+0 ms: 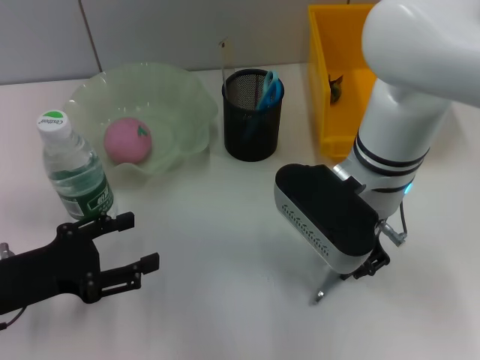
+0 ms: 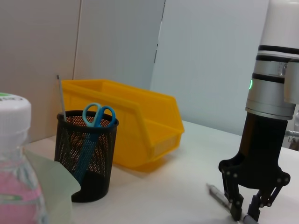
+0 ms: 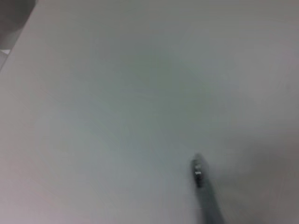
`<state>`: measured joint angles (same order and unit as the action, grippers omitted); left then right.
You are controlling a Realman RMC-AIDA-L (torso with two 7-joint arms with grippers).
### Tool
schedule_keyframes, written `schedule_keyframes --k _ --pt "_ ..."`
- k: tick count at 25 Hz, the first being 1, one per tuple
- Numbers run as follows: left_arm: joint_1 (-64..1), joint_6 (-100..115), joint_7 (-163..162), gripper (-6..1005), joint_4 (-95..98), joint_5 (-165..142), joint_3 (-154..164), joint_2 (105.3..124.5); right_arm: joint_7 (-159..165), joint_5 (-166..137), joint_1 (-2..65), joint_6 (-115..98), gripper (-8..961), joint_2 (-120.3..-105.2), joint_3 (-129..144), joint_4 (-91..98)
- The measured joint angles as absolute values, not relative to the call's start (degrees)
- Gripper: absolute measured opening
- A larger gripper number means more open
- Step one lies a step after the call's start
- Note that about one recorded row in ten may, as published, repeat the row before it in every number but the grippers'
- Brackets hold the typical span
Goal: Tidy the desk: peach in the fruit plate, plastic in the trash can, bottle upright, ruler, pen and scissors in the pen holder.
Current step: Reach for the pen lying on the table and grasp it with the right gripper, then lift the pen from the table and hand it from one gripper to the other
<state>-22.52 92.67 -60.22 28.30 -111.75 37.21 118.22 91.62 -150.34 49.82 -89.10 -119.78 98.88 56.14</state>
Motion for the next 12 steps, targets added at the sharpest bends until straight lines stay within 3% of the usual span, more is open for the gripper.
schedule_keyframes --k 12 --pt "-22.6 92.8 -60.6 835 28.3 -111.7 36.8 118.39 91.6 -150.0 49.8 -91.5 117 -119.38 88.8 58.8"
